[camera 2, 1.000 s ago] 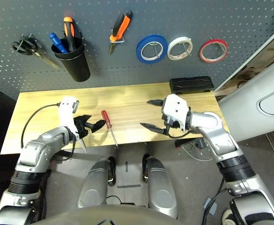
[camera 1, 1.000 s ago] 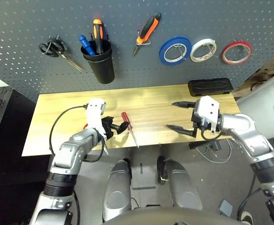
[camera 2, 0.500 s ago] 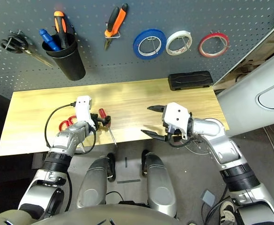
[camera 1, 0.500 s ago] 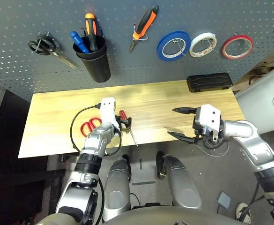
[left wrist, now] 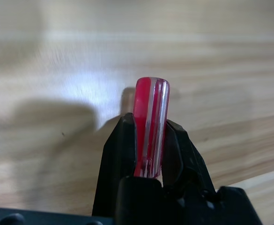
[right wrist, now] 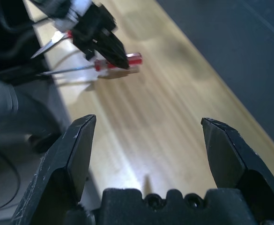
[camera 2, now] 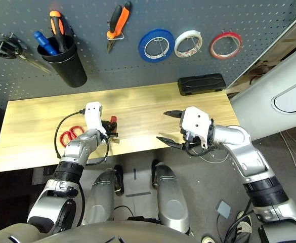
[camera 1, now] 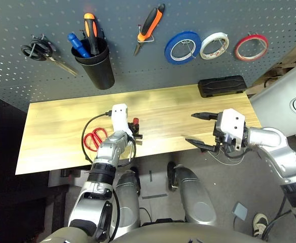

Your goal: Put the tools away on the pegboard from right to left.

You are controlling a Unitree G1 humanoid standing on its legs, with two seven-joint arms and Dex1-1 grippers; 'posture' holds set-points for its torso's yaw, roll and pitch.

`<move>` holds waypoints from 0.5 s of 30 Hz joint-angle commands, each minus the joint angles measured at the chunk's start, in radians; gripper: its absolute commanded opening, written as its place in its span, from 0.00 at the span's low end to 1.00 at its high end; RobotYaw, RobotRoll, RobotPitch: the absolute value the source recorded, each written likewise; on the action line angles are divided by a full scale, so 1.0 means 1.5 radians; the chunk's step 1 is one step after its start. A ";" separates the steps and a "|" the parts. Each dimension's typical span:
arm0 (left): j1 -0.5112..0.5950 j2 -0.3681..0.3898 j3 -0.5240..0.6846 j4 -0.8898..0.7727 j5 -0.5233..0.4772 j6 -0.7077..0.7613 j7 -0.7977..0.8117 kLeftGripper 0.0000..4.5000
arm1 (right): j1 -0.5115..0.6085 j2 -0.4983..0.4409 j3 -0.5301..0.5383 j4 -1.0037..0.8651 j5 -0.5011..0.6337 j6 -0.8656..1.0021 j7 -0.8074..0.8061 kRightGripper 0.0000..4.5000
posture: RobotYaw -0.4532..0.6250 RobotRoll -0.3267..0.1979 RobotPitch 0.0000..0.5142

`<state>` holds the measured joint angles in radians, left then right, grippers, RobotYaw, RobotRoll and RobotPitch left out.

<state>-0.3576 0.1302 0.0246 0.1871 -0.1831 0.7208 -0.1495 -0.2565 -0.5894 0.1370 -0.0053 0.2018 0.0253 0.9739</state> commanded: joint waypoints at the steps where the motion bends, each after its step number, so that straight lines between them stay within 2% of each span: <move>1: 0.021 0.004 0.022 -0.137 -0.045 0.116 -0.007 0.18 | -0.020 0.022 -0.010 0.052 0.024 -0.024 0.018 1.00 | 0.39 0.62 0.49; 8: 0.014 0.050 0.076 -0.374 -0.117 0.279 -0.020 0.18 | -0.085 0.051 -0.042 0.138 0.086 -0.037 0.074 1.00 | 0.50 0.62 0.35; 15: -0.016 0.138 0.166 -0.483 -0.210 0.386 -0.082 0.18 | -0.142 0.060 -0.094 0.179 0.160 -0.049 0.147 1.00 | 0.52 0.62 0.25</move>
<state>-0.3710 0.3162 0.2447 -0.4986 -0.4601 1.2613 -0.2428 -0.4695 -0.4924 0.0189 0.2424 0.4212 -0.0510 1.1725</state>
